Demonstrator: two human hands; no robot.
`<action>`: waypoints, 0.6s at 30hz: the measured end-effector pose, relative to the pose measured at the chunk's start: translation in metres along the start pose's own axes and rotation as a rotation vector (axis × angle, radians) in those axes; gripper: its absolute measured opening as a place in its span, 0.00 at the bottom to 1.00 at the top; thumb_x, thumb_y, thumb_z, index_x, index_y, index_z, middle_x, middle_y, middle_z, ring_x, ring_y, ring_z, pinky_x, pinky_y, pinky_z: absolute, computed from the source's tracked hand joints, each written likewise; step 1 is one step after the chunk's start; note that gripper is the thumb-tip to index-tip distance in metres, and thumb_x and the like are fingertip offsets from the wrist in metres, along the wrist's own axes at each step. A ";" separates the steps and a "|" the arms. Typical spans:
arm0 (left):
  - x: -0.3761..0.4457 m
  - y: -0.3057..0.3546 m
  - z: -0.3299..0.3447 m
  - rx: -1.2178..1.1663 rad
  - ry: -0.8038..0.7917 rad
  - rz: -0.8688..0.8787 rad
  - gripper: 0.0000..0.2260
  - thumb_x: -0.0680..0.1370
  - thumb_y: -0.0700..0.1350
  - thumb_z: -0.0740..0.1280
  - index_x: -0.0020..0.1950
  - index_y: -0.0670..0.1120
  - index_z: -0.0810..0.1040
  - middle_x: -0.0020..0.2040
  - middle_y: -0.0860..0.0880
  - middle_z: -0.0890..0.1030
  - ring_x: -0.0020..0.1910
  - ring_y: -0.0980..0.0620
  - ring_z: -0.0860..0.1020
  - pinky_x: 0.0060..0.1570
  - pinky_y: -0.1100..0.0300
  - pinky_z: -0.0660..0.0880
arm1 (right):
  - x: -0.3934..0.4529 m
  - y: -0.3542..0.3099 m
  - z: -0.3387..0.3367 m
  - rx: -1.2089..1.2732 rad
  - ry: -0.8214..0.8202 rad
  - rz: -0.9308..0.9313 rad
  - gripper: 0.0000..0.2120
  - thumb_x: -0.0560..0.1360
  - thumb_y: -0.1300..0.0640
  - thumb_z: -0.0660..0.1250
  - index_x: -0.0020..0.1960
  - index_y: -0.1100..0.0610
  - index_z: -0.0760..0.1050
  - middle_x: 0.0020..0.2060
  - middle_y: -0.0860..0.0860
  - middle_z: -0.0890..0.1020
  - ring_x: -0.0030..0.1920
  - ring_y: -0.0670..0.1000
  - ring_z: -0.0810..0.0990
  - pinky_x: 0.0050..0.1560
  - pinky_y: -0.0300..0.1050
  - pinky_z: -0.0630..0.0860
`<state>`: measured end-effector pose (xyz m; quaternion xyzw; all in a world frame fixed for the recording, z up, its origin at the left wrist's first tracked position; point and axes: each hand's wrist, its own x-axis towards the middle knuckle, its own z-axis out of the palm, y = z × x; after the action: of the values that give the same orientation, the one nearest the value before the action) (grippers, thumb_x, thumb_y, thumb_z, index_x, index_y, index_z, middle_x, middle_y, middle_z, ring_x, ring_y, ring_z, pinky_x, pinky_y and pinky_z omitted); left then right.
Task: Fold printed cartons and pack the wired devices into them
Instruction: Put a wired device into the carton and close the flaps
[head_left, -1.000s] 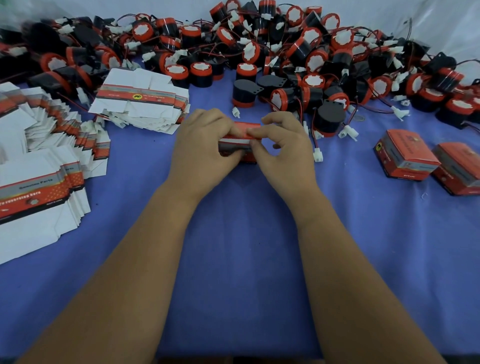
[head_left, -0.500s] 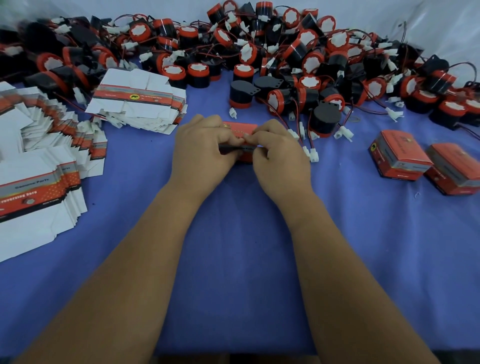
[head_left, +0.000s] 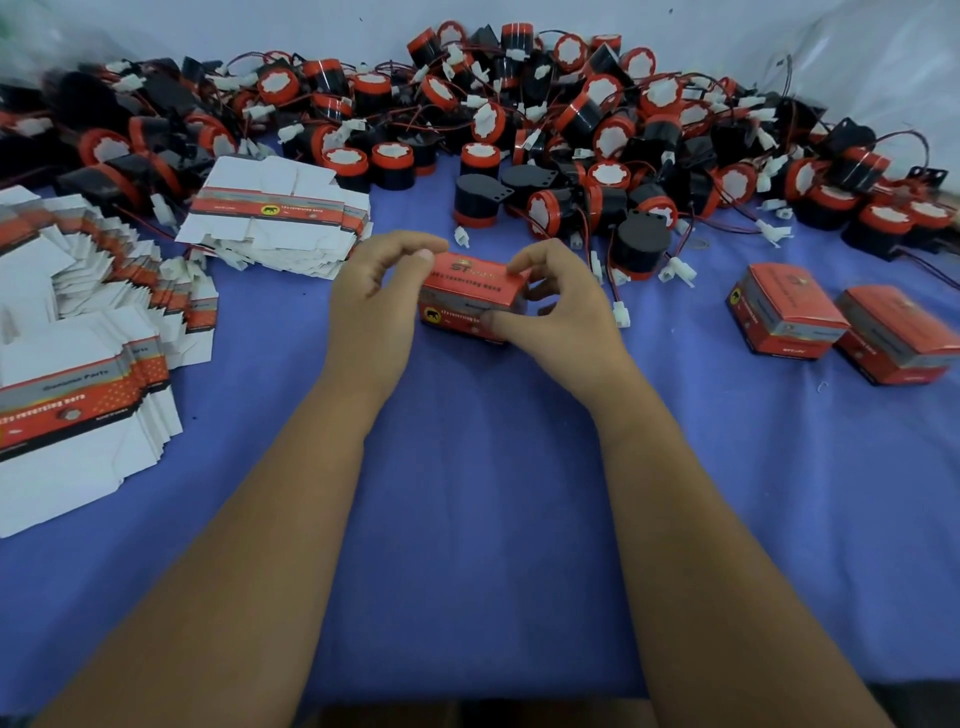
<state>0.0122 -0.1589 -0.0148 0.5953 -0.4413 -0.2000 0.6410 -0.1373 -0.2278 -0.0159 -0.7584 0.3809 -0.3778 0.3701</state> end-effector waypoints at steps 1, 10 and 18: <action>0.000 0.000 0.001 -0.005 -0.019 -0.011 0.12 0.76 0.47 0.60 0.52 0.49 0.82 0.58 0.47 0.81 0.61 0.51 0.77 0.63 0.48 0.75 | -0.001 -0.002 -0.004 0.017 0.033 -0.005 0.17 0.67 0.61 0.74 0.49 0.46 0.71 0.53 0.51 0.76 0.50 0.47 0.74 0.48 0.37 0.73; 0.003 -0.008 0.000 0.104 -0.009 -0.086 0.10 0.80 0.43 0.62 0.50 0.53 0.82 0.51 0.55 0.82 0.52 0.63 0.78 0.44 0.79 0.68 | 0.001 0.017 -0.051 -0.225 0.932 0.401 0.20 0.69 0.56 0.68 0.60 0.55 0.72 0.62 0.54 0.70 0.63 0.57 0.68 0.63 0.54 0.68; 0.008 -0.012 0.000 0.240 0.028 -0.101 0.12 0.80 0.41 0.60 0.48 0.53 0.81 0.49 0.58 0.81 0.42 0.70 0.76 0.37 0.80 0.68 | 0.001 0.009 -0.022 -0.349 0.603 0.047 0.11 0.74 0.62 0.64 0.56 0.57 0.73 0.50 0.52 0.77 0.50 0.54 0.74 0.49 0.54 0.73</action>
<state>0.0198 -0.1679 -0.0238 0.6920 -0.4224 -0.1696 0.5603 -0.1582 -0.2390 -0.0133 -0.6556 0.5494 -0.5053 0.1141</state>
